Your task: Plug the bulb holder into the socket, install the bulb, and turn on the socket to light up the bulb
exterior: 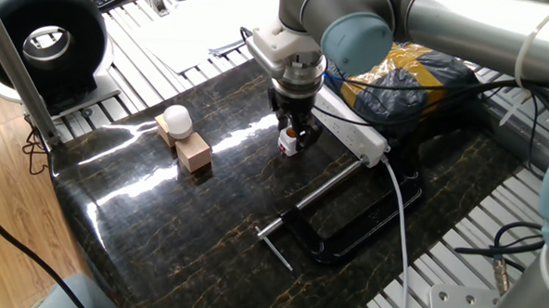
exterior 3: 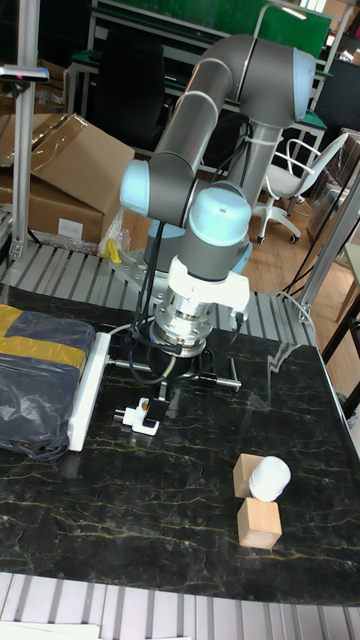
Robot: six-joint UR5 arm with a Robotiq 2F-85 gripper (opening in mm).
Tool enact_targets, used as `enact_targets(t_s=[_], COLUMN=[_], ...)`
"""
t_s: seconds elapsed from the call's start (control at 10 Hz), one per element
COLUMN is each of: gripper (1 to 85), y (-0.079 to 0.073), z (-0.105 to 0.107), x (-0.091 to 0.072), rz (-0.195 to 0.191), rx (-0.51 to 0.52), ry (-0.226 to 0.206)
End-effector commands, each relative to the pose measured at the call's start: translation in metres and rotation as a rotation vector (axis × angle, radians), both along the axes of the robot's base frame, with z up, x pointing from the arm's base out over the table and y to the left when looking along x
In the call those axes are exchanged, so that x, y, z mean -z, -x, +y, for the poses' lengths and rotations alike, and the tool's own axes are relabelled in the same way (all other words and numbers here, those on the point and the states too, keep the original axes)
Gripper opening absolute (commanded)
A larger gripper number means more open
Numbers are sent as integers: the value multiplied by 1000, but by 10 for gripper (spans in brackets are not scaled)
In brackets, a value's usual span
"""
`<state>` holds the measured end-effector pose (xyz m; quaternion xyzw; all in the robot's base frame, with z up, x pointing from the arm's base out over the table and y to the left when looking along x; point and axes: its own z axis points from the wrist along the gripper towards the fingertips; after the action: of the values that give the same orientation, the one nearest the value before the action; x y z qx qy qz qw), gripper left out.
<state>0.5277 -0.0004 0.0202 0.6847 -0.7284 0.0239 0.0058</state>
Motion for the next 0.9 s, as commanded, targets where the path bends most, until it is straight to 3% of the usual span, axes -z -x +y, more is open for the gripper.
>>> enact_targets(t_s=[0.0, 0.8], gripper=[573, 543], y=[-3, 2], z=[-2, 2], x=[5, 11], rz=[-3, 15], rx=[7, 26], ry=[1, -18])
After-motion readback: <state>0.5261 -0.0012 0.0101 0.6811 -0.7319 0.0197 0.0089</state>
